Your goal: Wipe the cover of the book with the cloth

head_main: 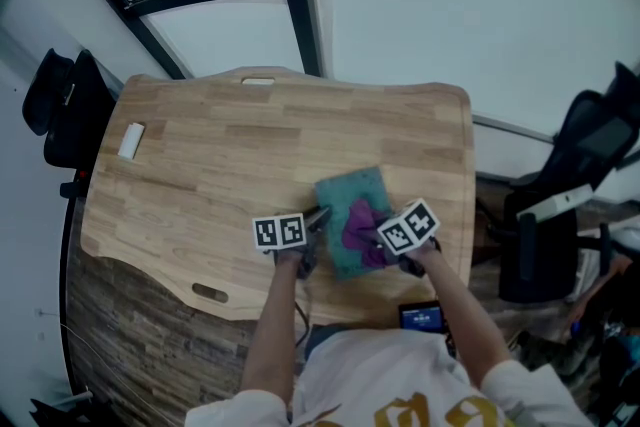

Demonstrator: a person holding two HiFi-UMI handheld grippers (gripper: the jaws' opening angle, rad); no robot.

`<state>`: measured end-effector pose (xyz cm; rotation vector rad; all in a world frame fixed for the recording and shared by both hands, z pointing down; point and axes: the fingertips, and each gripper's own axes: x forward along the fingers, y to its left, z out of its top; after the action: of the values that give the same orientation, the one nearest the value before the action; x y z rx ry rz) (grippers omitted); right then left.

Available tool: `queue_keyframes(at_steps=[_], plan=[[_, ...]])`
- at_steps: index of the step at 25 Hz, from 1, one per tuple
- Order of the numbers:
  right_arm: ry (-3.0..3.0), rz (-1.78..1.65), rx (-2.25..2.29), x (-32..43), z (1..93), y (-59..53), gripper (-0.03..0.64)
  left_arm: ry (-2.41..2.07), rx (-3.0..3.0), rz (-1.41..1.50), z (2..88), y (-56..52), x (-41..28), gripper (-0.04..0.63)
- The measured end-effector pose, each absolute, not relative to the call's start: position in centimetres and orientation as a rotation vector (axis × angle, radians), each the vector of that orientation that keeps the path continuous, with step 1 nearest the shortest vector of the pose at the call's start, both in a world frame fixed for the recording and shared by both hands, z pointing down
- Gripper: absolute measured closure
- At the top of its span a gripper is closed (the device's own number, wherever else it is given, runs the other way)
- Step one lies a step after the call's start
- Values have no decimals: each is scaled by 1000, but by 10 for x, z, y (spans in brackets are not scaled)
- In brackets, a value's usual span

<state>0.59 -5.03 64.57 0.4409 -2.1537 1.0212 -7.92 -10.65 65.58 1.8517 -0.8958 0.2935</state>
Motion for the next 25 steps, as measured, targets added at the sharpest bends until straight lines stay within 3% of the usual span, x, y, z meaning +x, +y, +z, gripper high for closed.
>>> queue_keyframes(at_steps=[25], plan=[[-2188, 926, 716, 16, 641, -111, 584, -895, 1851, 294, 653, -104, -79, 466]])
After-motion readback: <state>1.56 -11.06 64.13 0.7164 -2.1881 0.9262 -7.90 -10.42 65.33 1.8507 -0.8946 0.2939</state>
